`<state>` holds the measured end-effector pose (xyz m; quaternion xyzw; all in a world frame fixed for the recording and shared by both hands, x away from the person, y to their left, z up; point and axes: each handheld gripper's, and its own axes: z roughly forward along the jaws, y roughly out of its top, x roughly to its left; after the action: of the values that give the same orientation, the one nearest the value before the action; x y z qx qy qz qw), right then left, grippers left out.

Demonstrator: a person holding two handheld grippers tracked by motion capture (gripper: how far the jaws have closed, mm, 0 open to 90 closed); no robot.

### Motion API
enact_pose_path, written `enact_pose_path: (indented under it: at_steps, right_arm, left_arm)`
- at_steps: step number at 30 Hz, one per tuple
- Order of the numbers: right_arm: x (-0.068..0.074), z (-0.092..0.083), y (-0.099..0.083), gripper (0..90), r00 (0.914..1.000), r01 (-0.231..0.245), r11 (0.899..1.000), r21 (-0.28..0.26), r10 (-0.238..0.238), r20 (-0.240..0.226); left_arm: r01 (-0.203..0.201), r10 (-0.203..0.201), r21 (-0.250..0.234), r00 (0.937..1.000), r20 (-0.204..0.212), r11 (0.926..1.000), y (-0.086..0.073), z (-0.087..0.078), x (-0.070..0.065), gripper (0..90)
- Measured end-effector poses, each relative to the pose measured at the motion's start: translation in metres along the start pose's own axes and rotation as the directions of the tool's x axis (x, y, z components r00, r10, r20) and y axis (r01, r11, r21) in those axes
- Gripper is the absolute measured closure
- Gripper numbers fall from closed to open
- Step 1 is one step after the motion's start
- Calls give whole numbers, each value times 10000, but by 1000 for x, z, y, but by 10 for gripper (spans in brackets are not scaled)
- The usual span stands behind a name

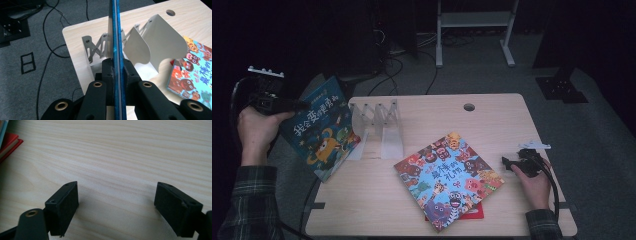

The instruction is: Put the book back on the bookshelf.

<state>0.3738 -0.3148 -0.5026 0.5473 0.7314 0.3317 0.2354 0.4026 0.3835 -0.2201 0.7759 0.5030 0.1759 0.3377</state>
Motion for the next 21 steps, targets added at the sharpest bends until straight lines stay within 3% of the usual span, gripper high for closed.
enact_pose_path:
  at_steps: [10,12,21]
  right_arm:
    - [0,0,0,186,10000,1,10000,-3,-1,-1]
    - [0,0,0,185,10000,2,10000,1,-2,-4]
    - [0,0,0,186,10000,-4,10000,6,4,-5]
  left_arm:
    - [-34,28,-239,9997,-248,9997,11,15,0,825]
    - [-253,246,-227,9992,-307,9994,13,17,1,825]
    - [-444,443,-450,9990,-26,9980,9,20,11,822]
